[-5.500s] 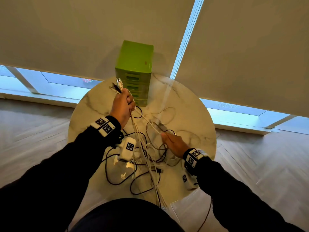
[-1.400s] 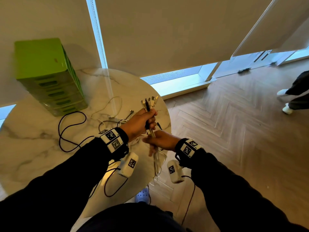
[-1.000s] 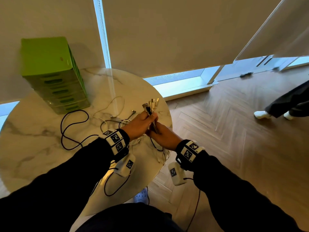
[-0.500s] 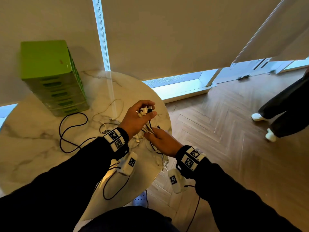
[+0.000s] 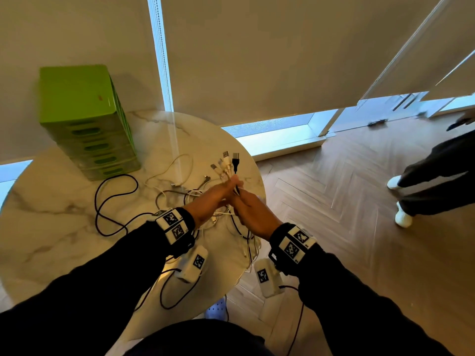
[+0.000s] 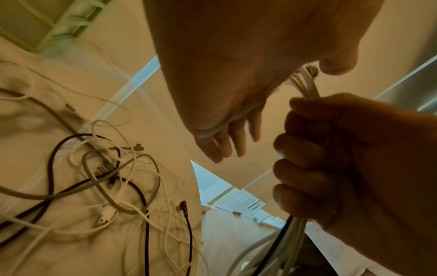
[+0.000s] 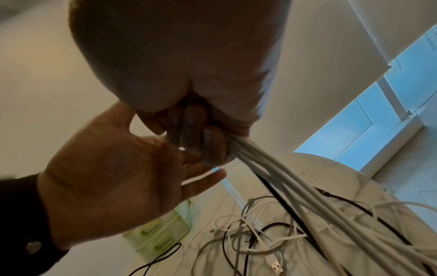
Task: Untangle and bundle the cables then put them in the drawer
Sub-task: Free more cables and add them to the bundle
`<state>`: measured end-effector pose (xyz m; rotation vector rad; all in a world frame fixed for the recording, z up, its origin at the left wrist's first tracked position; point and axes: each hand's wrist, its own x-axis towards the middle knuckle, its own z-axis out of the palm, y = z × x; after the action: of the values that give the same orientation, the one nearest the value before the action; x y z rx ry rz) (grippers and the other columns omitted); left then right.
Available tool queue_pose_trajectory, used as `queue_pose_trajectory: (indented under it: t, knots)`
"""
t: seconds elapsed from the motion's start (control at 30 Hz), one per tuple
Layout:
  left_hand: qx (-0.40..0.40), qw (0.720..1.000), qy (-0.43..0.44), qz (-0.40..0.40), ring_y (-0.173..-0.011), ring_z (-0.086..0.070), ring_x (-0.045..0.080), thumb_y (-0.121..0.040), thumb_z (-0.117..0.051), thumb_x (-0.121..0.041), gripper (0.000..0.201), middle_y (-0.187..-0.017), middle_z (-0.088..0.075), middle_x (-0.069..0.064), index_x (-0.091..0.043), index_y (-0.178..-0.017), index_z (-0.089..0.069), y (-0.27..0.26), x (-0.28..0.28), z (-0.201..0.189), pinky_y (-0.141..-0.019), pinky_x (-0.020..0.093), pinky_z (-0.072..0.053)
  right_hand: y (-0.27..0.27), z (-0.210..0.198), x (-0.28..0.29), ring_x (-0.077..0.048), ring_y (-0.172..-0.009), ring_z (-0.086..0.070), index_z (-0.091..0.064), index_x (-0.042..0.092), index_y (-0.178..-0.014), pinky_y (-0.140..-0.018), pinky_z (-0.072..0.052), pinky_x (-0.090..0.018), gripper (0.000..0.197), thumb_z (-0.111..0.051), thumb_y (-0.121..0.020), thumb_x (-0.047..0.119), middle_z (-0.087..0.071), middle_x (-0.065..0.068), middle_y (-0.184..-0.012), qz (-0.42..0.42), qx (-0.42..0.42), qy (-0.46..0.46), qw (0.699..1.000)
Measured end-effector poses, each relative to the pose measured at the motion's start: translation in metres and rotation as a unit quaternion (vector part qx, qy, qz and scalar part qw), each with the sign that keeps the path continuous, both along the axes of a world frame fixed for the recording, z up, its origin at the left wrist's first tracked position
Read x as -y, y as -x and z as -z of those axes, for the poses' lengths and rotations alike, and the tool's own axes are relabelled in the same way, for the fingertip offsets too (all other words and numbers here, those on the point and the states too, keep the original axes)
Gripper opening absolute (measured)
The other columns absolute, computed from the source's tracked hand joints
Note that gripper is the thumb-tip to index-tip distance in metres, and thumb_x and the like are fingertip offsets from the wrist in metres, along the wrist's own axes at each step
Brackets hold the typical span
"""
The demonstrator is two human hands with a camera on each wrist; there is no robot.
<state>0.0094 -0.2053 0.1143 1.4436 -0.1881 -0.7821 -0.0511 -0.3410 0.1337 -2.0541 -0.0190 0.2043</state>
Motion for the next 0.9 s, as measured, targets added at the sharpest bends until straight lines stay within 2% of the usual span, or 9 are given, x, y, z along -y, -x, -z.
queue_pose_trajectory:
  t: [0.07,0.17,0.27,0.37,0.47,0.57,0.67,0.8,0.9]
  knots:
    - [0.027,1.0,0.005,0.013,-0.13,-0.053,0.004,-0.096,-0.04,-0.065,0.05,-0.135,-0.062,-0.01,-0.032,-0.123,-0.065,0.003,0.001,-0.001,-0.117,0.039,-0.036,0.001,0.002,-0.004,0.007,-0.057,-0.052,-0.053,0.039,-0.091,-0.059,-0.038,-0.014,0.022,-0.04,-0.107,0.033,-0.056,0.023,-0.06,-0.025,0.008,0.024,0.999]
    - [0.068,0.997,0.005,-0.024,-0.125,-0.054,-0.004,-0.104,-0.035,-0.05,0.043,-0.132,-0.065,-0.012,-0.029,-0.117,-0.071,0.001,0.002,-0.007,-0.11,0.033,-0.041,-0.001,0.011,-0.007,-0.002,-0.056,-0.046,-0.051,0.036,-0.083,-0.059,-0.038,-0.028,0.021,-0.046,-0.103,0.034,-0.051,0.012,-0.062,-0.037,0.005,0.056,0.998]
    - [0.095,0.995,0.01,-0.024,-0.117,-0.062,0.003,-0.107,-0.033,-0.043,0.046,-0.124,-0.07,-0.013,-0.018,-0.089,-0.067,0.0,0.003,-0.011,-0.106,0.034,-0.043,-0.004,0.017,-0.007,-0.011,-0.056,-0.048,-0.054,0.02,-0.082,-0.06,-0.042,-0.037,0.019,-0.054,-0.096,0.033,-0.053,0.0,-0.063,-0.03,-0.055,0.005,0.998]
    - [0.097,0.995,0.009,-0.022,-0.107,-0.068,0.015,-0.108,-0.033,-0.042,0.047,-0.11,-0.076,-0.003,-0.015,-0.075,-0.054,-0.003,0.002,-0.006,-0.103,0.039,-0.045,-0.003,0.029,0.003,-0.016,-0.057,-0.056,-0.059,0.016,-0.076,-0.069,-0.05,-0.04,0.026,-0.061,-0.091,0.037,-0.061,-0.007,-0.062,-0.067,-0.136,0.01,0.988]
    - [0.024,0.998,0.057,-0.03,-0.094,-0.071,0.034,-0.108,-0.034,-0.041,0.048,-0.077,-0.073,0.006,-0.012,-0.073,-0.049,-0.006,-0.002,-0.006,-0.096,0.048,-0.052,0.004,0.054,0.025,-0.014,-0.056,-0.058,-0.062,0.013,-0.068,-0.072,-0.051,-0.031,0.035,-0.064,-0.092,0.037,-0.064,-0.005,-0.061,-0.106,-0.196,0.092,0.971]
    - [-0.047,0.993,0.103,-0.03,-0.061,-0.061,0.025,-0.108,-0.034,-0.037,0.046,-0.054,-0.044,0.002,-0.011,-0.07,-0.041,-0.005,-0.006,-0.013,-0.09,0.049,-0.054,0.016,0.077,0.049,-0.015,-0.055,-0.057,-0.062,0.014,-0.065,-0.069,-0.053,-0.032,0.035,-0.064,-0.092,0.037,-0.062,-0.003,-0.059,-0.112,-0.236,0.157,0.953]
    - [-0.091,0.985,0.135,-0.051,-0.049,-0.04,0.015,-0.107,-0.037,-0.037,0.042,-0.055,-0.029,-0.003,-0.015,-0.071,-0.038,-0.011,-0.01,-0.015,-0.095,0.052,-0.05,0.024,0.09,0.068,-0.016,-0.062,-0.055,-0.058,0.019,-0.068,-0.062,-0.047,-0.028,0.029,-0.058,-0.091,0.036,-0.058,-0.003,-0.069,-0.092,-0.265,0.259,0.924]
    - [-0.119,0.967,0.191,-0.122,-0.054,-0.035,0.014,-0.105,-0.044,-0.031,0.032,-0.06,-0.029,-0.004,-0.02,-0.076,-0.038,-0.022,-0.013,-0.019,-0.08,0.039,-0.049,0.026,0.09,0.09,-0.023,-0.073,-0.055,-0.054,0.017,-0.071,-0.058,-0.04,-0.03,0.027,-0.049,-0.092,0.034,-0.059,-0.006,-0.079,-0.038,-0.26,0.359,0.895]
    - [-0.091,0.96,0.203,-0.173,-0.057,-0.034,0.012,-0.096,-0.058,-0.017,0.029,-0.062,-0.032,-0.005,-0.022,-0.078,-0.035,-0.026,-0.01,-0.022,-0.072,0.033,-0.043,0.023,0.087,0.089,-0.024,-0.075,-0.057,-0.055,0.018,-0.075,-0.06,-0.04,-0.029,0.024,-0.047,-0.092,0.034,-0.061,-0.007,-0.082,-0.03,-0.242,0.355,0.902]
